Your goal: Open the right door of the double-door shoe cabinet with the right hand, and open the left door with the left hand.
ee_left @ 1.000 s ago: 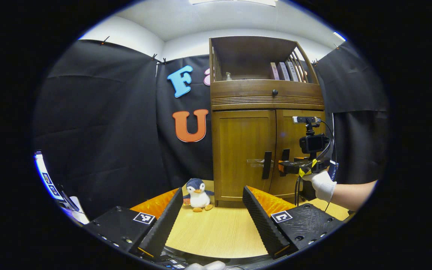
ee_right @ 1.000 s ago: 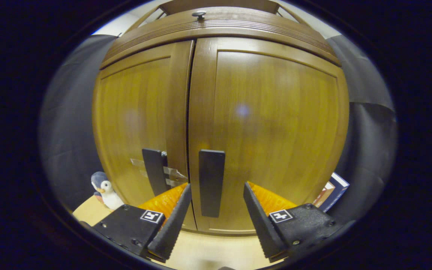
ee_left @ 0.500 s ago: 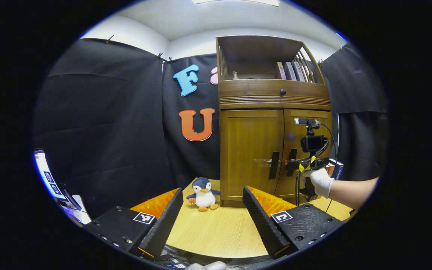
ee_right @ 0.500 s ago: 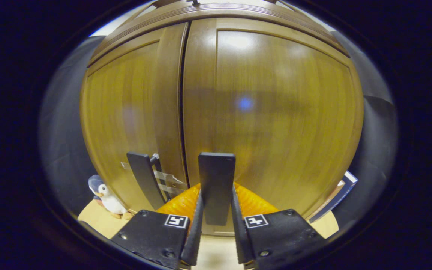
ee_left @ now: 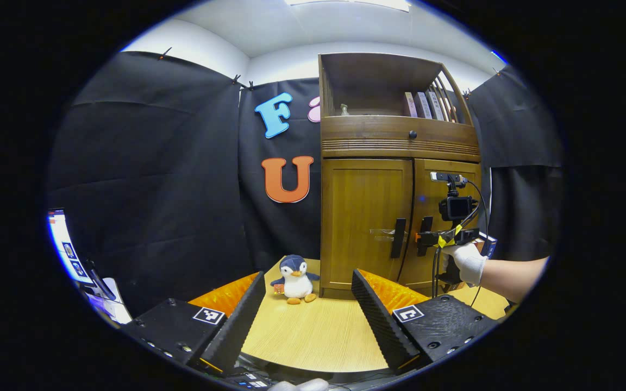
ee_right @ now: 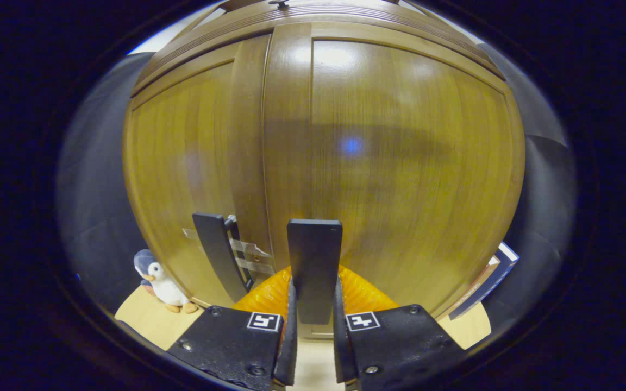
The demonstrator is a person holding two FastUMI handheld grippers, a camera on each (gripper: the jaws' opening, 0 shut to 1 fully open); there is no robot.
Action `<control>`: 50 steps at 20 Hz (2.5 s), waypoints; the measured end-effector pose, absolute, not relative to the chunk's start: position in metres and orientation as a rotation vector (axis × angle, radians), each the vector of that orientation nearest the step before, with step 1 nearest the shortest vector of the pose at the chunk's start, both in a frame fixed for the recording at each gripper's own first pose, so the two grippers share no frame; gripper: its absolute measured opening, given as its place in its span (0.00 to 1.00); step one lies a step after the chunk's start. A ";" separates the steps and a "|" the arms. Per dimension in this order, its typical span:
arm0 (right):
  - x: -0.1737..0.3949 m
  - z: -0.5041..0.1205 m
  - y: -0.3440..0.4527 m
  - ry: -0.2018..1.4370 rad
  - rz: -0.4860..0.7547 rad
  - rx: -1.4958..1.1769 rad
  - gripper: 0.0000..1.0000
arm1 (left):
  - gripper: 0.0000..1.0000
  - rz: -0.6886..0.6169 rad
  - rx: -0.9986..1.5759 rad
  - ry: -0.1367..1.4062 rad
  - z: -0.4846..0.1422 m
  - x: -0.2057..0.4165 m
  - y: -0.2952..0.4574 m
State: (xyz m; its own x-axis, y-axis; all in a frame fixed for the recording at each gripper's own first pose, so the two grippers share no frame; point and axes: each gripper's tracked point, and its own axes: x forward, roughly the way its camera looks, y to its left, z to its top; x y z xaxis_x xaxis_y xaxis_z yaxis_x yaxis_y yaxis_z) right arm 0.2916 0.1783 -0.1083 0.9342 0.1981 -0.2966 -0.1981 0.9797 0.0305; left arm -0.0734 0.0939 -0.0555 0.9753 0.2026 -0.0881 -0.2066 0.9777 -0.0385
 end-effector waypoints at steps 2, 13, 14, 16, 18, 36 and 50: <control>0.280 -0.110 0.174 0.304 0.220 -0.010 0.31 | 0.96 0.203 -0.045 0.083 -0.058 -0.076 0.093; 0.198 -0.114 0.134 0.312 0.306 -0.010 0.31 | 0.96 0.124 -0.053 0.076 -0.061 -0.082 0.067; 0.190 -0.114 0.127 0.313 0.312 -0.007 0.30 | 0.96 0.114 -0.054 0.077 -0.060 -0.080 0.063; 0.178 -0.115 0.116 0.315 0.320 -0.003 0.30 | 0.96 0.091 -0.053 0.078 -0.061 -0.075 0.055; 0.166 -0.116 0.102 0.316 0.322 -0.001 0.30 | 0.96 0.068 -0.055 0.077 -0.059 -0.070 0.046; 0.109 -0.123 -0.028 0.292 0.174 0.074 0.16 | 0.96 -0.155 -0.025 0.084 -0.055 -0.032 -0.042; 0.117 -0.124 -0.113 0.292 0.144 0.106 0.04 | 0.96 -0.205 -0.007 0.096 -0.057 -0.020 -0.080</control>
State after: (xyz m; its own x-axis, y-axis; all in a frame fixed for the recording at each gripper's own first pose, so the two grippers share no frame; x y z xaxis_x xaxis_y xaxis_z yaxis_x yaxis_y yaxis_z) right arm 0.1174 -0.1133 -0.1241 0.9475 0.1563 -0.2789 -0.1257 0.9842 0.1244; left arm -0.0204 -0.0800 -0.0566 0.9746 -0.2034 -0.0940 0.2027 0.9791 -0.0169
